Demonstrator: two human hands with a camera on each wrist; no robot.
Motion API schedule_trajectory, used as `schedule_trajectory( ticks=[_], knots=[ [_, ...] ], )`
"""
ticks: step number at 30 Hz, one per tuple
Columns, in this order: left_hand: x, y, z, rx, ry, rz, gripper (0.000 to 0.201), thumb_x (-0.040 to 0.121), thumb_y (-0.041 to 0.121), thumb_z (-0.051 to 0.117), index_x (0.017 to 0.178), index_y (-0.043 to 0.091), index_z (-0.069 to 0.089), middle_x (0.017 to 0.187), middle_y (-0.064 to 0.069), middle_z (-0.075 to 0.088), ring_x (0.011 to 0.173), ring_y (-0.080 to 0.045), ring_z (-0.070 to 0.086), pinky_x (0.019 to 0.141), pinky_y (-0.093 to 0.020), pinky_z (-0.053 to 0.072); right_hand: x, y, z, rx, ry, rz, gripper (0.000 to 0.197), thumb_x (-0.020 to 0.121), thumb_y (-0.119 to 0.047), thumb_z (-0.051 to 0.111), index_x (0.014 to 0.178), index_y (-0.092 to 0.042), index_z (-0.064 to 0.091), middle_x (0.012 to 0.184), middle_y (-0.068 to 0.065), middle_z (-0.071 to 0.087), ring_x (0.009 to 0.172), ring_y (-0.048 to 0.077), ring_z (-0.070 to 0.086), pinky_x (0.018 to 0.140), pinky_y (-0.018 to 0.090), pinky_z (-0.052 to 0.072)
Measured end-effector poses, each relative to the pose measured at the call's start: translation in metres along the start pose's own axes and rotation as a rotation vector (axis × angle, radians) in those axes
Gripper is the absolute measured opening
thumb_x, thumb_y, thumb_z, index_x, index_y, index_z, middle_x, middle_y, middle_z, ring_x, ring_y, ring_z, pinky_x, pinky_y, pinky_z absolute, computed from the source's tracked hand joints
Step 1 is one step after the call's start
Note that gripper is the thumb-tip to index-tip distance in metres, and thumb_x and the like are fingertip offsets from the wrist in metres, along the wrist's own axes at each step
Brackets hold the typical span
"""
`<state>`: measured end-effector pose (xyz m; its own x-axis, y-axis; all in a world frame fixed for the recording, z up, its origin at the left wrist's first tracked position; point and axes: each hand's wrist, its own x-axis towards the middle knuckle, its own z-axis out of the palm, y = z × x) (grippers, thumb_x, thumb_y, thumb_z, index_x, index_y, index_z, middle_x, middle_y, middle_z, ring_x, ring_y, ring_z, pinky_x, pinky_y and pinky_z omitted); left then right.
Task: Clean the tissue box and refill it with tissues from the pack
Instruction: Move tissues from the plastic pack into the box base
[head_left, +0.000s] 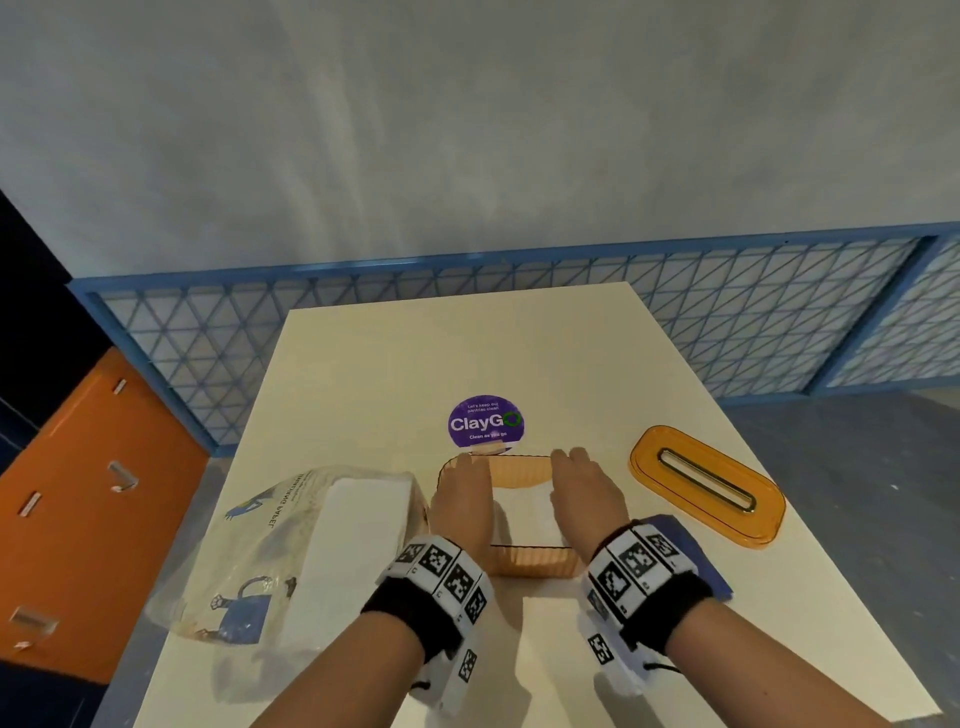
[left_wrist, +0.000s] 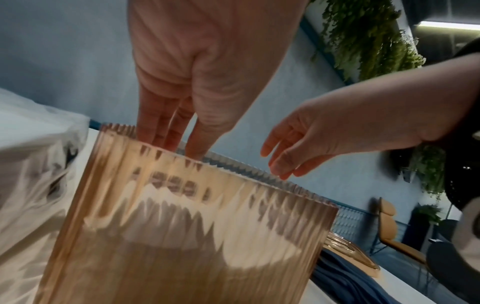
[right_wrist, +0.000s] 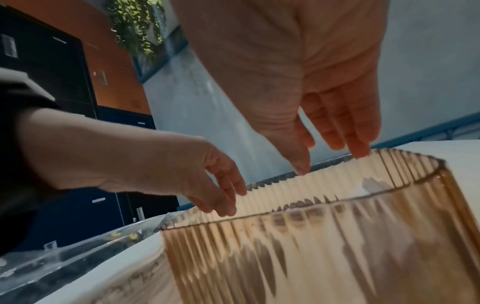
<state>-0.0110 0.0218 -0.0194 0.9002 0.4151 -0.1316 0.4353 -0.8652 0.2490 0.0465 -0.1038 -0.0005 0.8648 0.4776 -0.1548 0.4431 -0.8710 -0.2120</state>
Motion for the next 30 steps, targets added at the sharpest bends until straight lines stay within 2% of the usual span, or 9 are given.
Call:
schedule_trajectory(
  ticks=[2, 4, 8, 12, 19, 23, 25, 27, 30],
  knots=[
    [0.005, -0.001, 0.004, 0.005, -0.116, 0.040, 0.031, 0.094, 0.004, 0.043, 0.124, 0.006, 0.052, 0.130, -0.011, 0.050, 0.119, -0.025, 0.051, 0.096, -0.032, 0.043, 0.002, 0.000, 0.003, -0.056, -0.054, -0.071, 0.036, 0.094, -0.006, 0.045, 0.130, -0.010, 0.044, 0.131, 0.010, 0.044, 0.118, 0.026, 0.050, 0.091, 0.033, 0.045],
    [0.010, -0.001, 0.007, 0.016, -0.259, 0.042, 0.035, 0.096, 0.011, 0.045, 0.129, 0.008, 0.052, 0.137, -0.010, 0.048, 0.126, -0.024, 0.047, 0.104, -0.031, 0.039, 0.010, 0.002, 0.007, -0.103, -0.223, -0.102, 0.040, 0.093, -0.008, 0.048, 0.133, -0.011, 0.045, 0.136, 0.012, 0.043, 0.124, 0.028, 0.047, 0.099, 0.036, 0.043],
    [0.018, -0.004, 0.004, 0.077, -0.431, -0.008, 0.038, 0.092, 0.013, 0.054, 0.129, 0.005, 0.054, 0.136, -0.012, 0.053, 0.126, -0.025, 0.051, 0.103, -0.032, 0.042, 0.024, -0.002, 0.013, -0.199, -0.442, -0.109, 0.042, 0.091, -0.010, 0.054, 0.132, -0.009, 0.045, 0.137, 0.015, 0.038, 0.124, 0.031, 0.047, 0.102, 0.038, 0.042],
    [0.020, -0.003, 0.004, 0.112, -0.467, -0.024, 0.045, 0.092, 0.019, 0.056, 0.133, 0.004, 0.050, 0.139, -0.013, 0.050, 0.128, -0.026, 0.048, 0.106, -0.033, 0.042, 0.031, -0.004, 0.023, -0.263, -0.487, -0.112, 0.040, 0.091, -0.006, 0.054, 0.130, -0.004, 0.045, 0.136, 0.019, 0.037, 0.123, 0.033, 0.046, 0.102, 0.039, 0.042],
    [0.020, -0.004, 0.008, 0.081, -0.439, -0.034, 0.045, 0.094, 0.016, 0.053, 0.136, 0.004, 0.045, 0.142, -0.012, 0.047, 0.129, -0.026, 0.047, 0.107, -0.033, 0.041, 0.031, -0.002, 0.024, -0.266, -0.481, -0.149, 0.041, 0.089, -0.013, 0.058, 0.128, -0.006, 0.045, 0.132, 0.019, 0.042, 0.121, 0.034, 0.048, 0.099, 0.040, 0.043],
    [0.016, -0.005, 0.006, 0.066, -0.444, -0.023, 0.041, 0.092, 0.017, 0.055, 0.131, 0.005, 0.052, 0.138, -0.011, 0.052, 0.126, -0.025, 0.050, 0.105, -0.032, 0.042, 0.029, -0.001, 0.019, -0.244, -0.437, -0.157, 0.036, 0.090, -0.013, 0.057, 0.125, -0.008, 0.050, 0.132, 0.016, 0.050, 0.111, 0.028, 0.054, 0.092, 0.035, 0.046],
    [0.014, -0.007, 0.008, 0.043, -0.414, -0.017, 0.035, 0.094, 0.014, 0.049, 0.128, 0.006, 0.054, 0.136, -0.011, 0.053, 0.125, -0.024, 0.051, 0.105, -0.033, 0.042, 0.027, 0.002, 0.013, -0.190, -0.348, -0.156, 0.039, 0.095, -0.010, 0.047, 0.134, -0.011, 0.047, 0.137, 0.013, 0.048, 0.122, 0.028, 0.050, 0.100, 0.035, 0.043],
    [0.011, -0.009, 0.009, 0.002, -0.309, -0.005, 0.034, 0.097, 0.014, 0.041, 0.129, 0.006, 0.053, 0.136, -0.011, 0.053, 0.125, -0.024, 0.050, 0.103, -0.032, 0.041, 0.022, 0.009, 0.004, -0.114, -0.181, -0.172, 0.040, 0.094, -0.006, 0.044, 0.132, -0.014, 0.048, 0.132, 0.011, 0.051, 0.123, 0.027, 0.049, 0.100, 0.035, 0.043],
    [-0.003, -0.013, -0.007, -0.188, -0.012, 0.005, 0.034, 0.096, 0.009, 0.041, 0.127, 0.011, 0.054, 0.130, -0.007, 0.056, 0.120, -0.022, 0.053, 0.097, -0.031, 0.043, 0.012, 0.027, -0.003, -0.047, 0.040, -0.201, 0.041, 0.092, -0.004, 0.043, 0.131, -0.018, 0.048, 0.126, 0.007, 0.050, 0.116, 0.024, 0.048, 0.090, 0.033, 0.045]
  ],
)
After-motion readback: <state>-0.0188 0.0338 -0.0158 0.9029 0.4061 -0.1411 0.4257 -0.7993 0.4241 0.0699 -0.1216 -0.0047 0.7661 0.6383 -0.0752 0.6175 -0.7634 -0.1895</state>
